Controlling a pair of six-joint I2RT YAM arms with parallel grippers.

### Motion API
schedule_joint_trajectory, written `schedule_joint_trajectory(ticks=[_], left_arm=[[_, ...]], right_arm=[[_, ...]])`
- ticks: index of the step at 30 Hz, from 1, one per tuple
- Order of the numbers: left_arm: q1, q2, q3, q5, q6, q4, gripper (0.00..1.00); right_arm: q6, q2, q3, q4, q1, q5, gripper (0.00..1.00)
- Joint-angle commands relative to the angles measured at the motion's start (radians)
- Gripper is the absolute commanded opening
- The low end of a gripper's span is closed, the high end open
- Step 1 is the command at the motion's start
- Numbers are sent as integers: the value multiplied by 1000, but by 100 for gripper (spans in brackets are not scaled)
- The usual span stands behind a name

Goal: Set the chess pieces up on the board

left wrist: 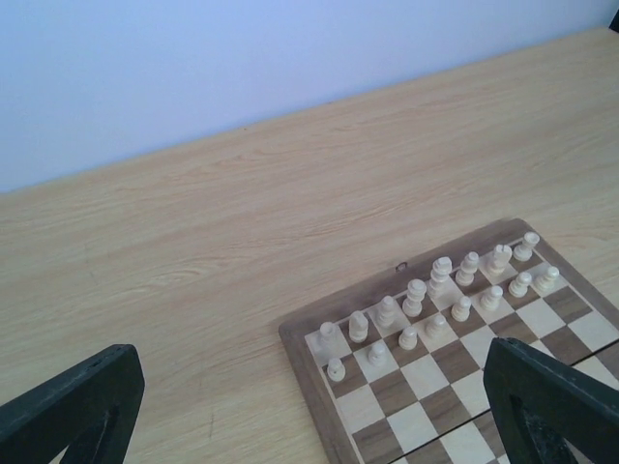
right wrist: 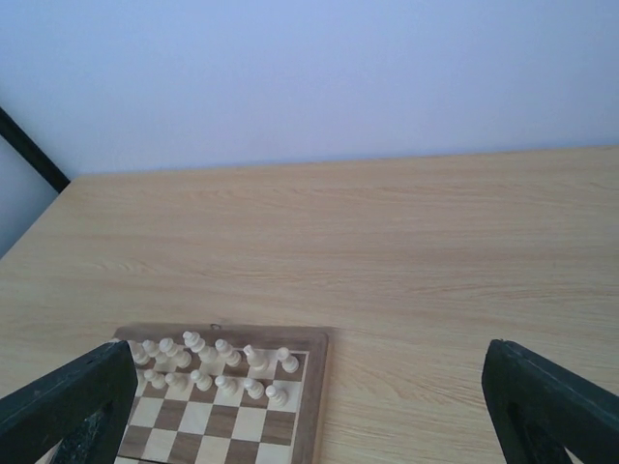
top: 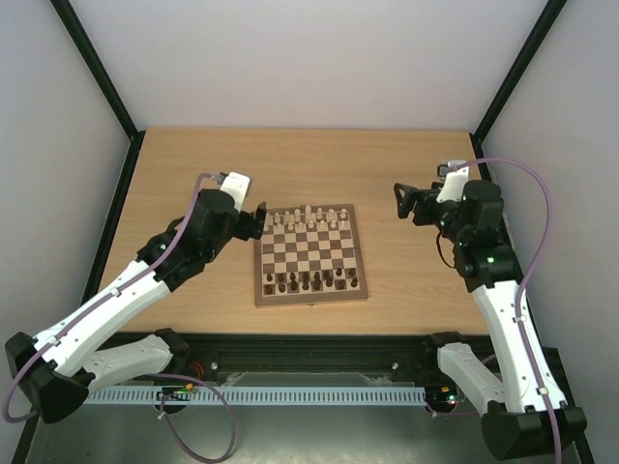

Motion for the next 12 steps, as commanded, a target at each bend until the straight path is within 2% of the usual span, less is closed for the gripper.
schedule_joint_trajectory(ticks=[1,7,12], left_arm=[[6,-25,-26,-47,-17,97,99],[7,24,117,-38,-34,-15,99],[6,16,105,-39,-37,-4,99]], right_arm=[[36,-45,-31,33,-4,51,99],[8,-16,61,-3,-4,46,98],[22,3,81,-20,-3,40,98]])
